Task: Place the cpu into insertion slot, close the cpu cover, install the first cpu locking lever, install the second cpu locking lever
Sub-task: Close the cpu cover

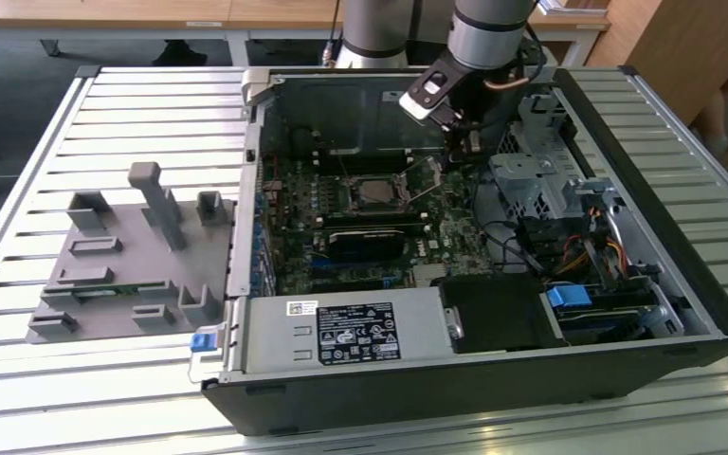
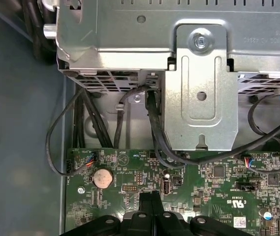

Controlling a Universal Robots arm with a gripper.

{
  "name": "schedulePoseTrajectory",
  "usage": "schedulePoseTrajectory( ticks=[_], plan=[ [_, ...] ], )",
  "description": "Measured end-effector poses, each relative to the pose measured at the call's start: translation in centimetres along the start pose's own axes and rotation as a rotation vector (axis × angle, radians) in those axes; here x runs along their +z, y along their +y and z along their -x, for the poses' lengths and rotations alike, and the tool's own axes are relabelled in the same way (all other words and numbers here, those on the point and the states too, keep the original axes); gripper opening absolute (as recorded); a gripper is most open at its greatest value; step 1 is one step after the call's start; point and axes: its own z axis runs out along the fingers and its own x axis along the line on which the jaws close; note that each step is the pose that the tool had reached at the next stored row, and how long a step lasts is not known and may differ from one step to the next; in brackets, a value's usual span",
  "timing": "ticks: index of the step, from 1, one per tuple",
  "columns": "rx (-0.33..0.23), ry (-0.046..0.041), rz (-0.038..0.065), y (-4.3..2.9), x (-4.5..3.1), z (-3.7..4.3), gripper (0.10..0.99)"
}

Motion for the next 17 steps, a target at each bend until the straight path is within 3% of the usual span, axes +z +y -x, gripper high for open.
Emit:
schedulePoseTrajectory(
  ticks=[9,17],
  plan=[
    [0.0,0.0001,0.0,-0.12,0.07,0.0,0.114],
    [0.0,-0.0001,-0.014,0.32,0.19,0.0,0.114]
  ],
)
